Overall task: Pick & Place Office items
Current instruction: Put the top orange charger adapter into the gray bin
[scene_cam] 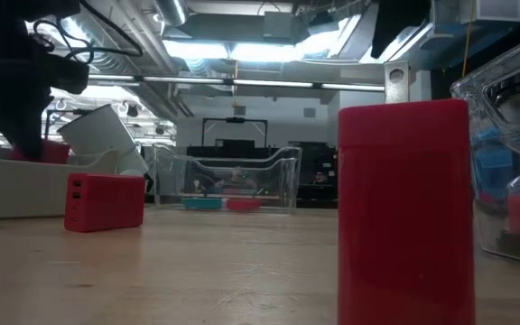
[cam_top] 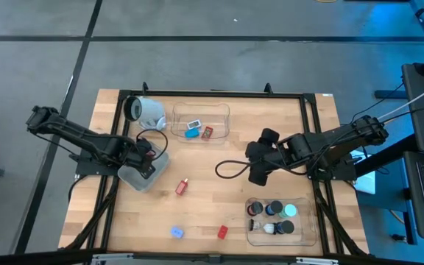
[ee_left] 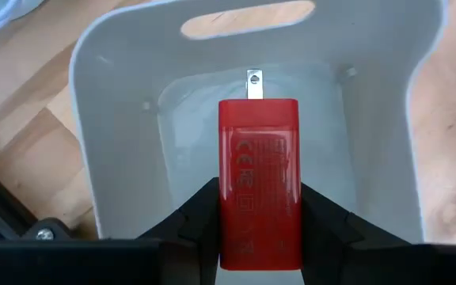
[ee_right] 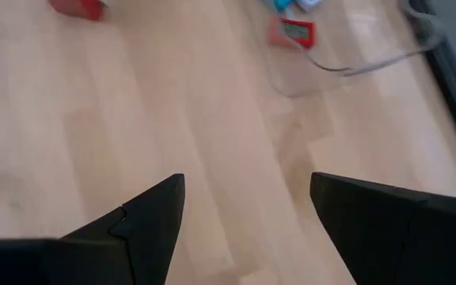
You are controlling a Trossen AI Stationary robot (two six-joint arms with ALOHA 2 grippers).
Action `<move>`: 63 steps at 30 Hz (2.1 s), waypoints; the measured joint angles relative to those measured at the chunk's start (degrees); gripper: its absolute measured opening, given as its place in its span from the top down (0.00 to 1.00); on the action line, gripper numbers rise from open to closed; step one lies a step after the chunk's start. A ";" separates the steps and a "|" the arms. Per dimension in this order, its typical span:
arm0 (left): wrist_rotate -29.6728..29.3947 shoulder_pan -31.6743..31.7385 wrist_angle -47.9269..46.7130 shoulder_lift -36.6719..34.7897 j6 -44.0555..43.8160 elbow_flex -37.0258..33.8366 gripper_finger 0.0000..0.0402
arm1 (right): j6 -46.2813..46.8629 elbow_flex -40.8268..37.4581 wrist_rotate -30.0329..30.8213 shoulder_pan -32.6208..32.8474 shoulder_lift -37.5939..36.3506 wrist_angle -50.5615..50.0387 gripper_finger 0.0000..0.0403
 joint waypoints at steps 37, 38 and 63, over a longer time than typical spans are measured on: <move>-2.03 5.34 7.45 15.55 8.54 -0.02 0.70 | -6.55 -46.11 11.65 1.70 -42.22 44.22 0.31; -2.03 5.33 7.45 15.55 8.54 -0.02 0.70 | -6.55 -48.16 11.63 1.44 -43.98 46.63 0.31; 1.01 5.33 7.43 15.55 8.51 -0.02 0.65 | 3.35 -70.53 21.92 -0.08 -52.26 66.10 0.31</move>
